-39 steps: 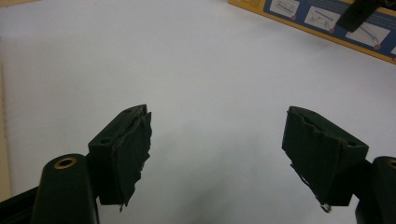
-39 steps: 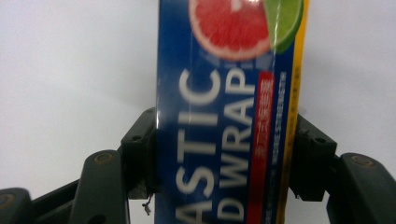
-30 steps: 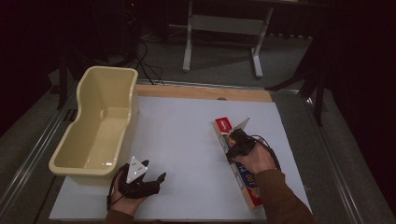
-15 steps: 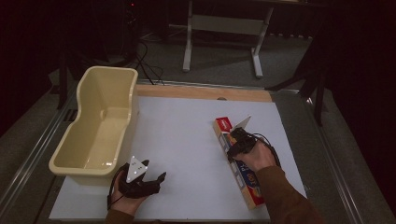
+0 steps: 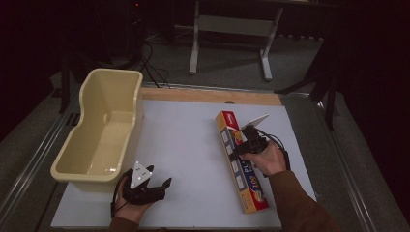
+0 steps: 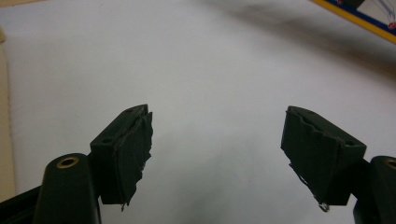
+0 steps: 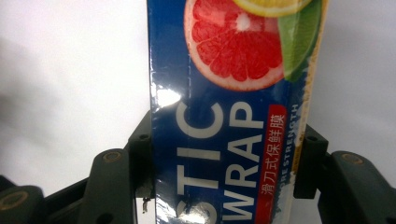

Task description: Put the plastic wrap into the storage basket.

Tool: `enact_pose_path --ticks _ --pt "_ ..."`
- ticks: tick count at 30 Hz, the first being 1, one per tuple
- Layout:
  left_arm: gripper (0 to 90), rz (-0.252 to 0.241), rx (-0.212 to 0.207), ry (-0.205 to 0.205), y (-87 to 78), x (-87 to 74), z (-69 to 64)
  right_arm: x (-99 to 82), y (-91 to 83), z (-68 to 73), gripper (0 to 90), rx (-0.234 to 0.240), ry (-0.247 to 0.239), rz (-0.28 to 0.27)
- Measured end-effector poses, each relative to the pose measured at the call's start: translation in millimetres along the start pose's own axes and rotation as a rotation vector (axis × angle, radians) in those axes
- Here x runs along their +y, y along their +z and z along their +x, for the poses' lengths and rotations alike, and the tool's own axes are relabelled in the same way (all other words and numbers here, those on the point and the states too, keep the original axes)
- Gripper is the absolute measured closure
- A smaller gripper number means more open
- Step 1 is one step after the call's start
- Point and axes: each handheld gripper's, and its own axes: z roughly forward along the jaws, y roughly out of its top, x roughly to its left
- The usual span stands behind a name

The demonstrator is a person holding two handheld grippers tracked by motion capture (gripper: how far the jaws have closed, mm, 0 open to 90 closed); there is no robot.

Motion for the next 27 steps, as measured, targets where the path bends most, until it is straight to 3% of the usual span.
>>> enact_pose_path --ticks 8,15,27 --pt "24.4 -0.001 0.004 0.001 0.1 -0.1 0.1 4.8 -14.9 22.7 41.9 0.074 -0.029 -0.053" --pt "24.4 0.000 0.007 -0.007 1.6 -0.8 0.3 13.8 -25.9 45.5 41.8 0.167 -0.033 -0.125" --pt "24.4 -0.012 0.014 0.004 0.6 0.6 -1.2 28.9 -39.3 75.4 41.9 0.253 -0.058 -0.182"
